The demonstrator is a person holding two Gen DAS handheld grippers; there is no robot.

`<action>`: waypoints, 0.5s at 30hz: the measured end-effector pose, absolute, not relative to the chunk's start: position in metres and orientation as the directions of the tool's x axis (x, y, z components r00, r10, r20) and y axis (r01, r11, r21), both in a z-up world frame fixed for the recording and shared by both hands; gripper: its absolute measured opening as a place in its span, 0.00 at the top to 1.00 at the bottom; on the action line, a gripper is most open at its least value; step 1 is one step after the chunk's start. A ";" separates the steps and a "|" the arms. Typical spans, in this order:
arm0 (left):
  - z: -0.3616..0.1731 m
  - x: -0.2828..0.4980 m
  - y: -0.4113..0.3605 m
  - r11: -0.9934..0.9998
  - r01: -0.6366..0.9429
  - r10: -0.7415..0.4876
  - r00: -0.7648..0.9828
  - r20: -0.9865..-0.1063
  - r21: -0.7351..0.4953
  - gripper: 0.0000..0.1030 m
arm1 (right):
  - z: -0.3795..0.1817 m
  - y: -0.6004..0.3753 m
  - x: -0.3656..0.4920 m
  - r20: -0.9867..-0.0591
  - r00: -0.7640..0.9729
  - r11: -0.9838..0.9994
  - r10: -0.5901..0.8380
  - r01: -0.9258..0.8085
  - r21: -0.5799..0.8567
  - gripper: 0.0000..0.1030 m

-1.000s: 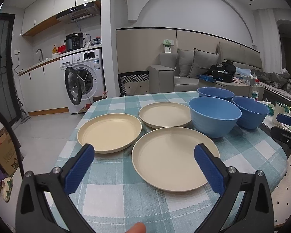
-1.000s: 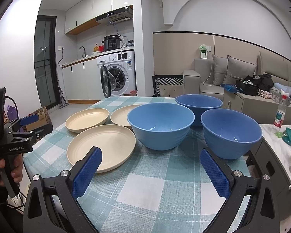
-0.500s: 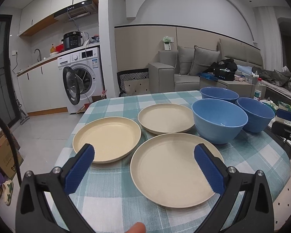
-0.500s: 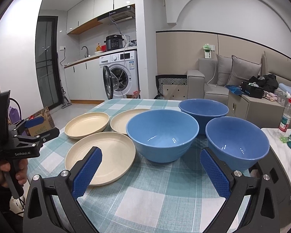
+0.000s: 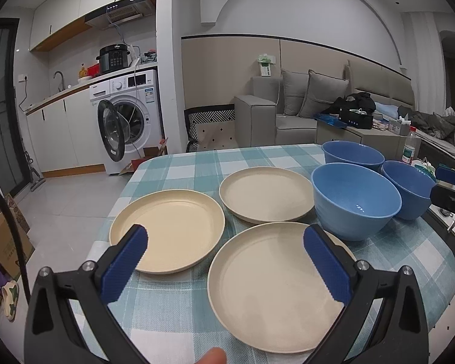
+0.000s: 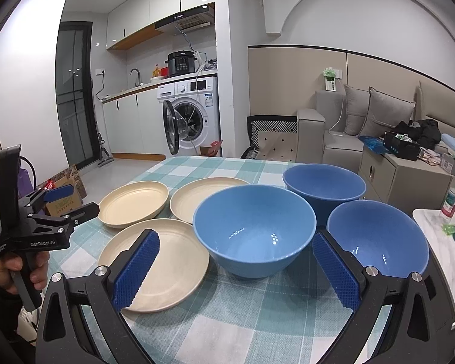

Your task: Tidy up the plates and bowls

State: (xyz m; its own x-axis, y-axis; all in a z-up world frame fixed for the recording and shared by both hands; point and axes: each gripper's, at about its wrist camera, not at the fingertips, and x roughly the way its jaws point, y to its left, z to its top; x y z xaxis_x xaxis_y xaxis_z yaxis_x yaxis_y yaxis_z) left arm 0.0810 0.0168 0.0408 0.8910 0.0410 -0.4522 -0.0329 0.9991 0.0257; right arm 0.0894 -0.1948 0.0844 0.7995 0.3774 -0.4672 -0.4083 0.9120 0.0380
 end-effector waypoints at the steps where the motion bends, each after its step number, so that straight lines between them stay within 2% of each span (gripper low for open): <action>1: 0.041 0.083 0.017 0.999 -0.035 0.045 0.891 -0.452 0.029 0.00 | 0.087 -0.194 0.093 -0.470 0.797 0.912 0.378 -0.409 0.039 0.00; 15: 0.064 0.116 0.028 0.999 -0.024 0.038 0.893 -0.449 0.037 0.00 | 0.114 -0.190 0.141 -0.528 0.759 0.909 0.381 -0.411 0.066 0.00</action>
